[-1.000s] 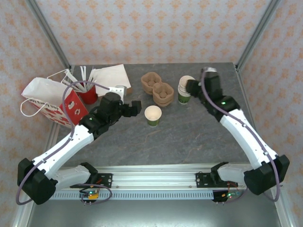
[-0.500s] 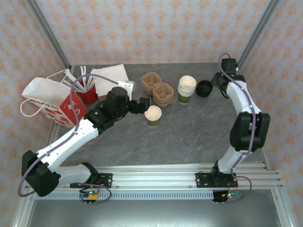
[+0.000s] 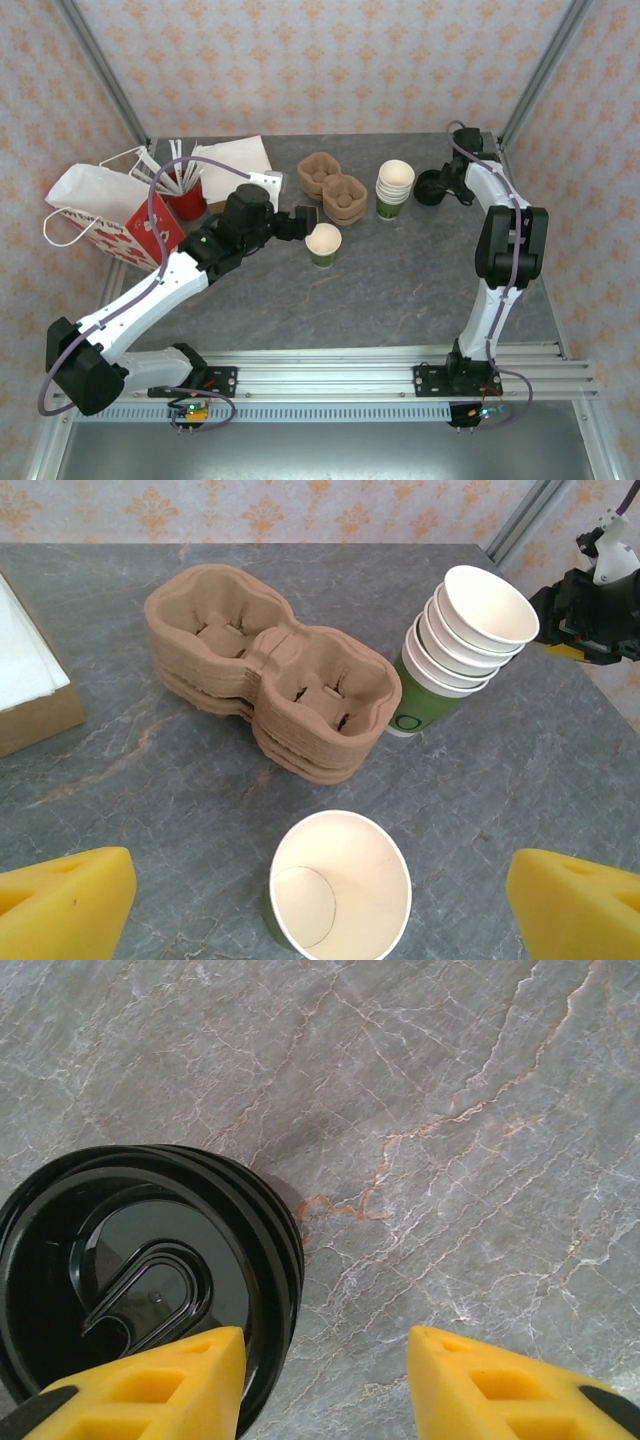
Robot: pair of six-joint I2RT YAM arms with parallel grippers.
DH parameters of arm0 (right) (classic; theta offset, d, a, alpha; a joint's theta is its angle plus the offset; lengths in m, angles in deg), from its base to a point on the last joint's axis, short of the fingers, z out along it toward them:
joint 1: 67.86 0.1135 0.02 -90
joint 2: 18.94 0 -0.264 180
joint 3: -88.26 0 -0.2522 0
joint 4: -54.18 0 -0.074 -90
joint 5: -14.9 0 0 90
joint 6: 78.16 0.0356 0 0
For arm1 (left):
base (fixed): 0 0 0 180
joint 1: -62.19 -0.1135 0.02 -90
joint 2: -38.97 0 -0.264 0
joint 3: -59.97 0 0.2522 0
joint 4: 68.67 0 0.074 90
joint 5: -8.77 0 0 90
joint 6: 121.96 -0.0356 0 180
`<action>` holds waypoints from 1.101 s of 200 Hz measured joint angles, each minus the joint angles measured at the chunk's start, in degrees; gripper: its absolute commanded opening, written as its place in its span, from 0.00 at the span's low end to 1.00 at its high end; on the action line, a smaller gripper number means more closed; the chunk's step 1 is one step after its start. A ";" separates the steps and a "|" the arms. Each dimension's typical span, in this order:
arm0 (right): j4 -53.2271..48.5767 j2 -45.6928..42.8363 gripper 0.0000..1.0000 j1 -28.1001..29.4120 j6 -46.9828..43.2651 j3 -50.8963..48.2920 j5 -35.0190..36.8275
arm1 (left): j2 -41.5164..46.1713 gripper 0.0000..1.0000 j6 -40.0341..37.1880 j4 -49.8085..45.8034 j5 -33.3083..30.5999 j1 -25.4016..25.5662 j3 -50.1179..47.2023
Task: Pack the takeout coffee
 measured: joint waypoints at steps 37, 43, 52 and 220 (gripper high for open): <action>0.00 0.59 0.43 0.00 -0.48 0.63 -1.09 | -0.44 0.96 0.02 -0.02 -0.22 0.00 -0.02; 0.02 0.90 0.41 0.00 -0.52 0.90 -1.25 | -0.55 0.96 0.02 -0.02 -0.22 0.00 -0.04; 0.00 1.42 0.38 0.00 -0.74 1.31 -1.33 | -0.63 0.96 0.00 -0.02 -0.28 0.00 -0.04; -0.35 3.43 0.18 0.00 -1.51 3.15 -2.82 | -1.75 0.96 0.02 -0.02 -0.63 0.00 -0.07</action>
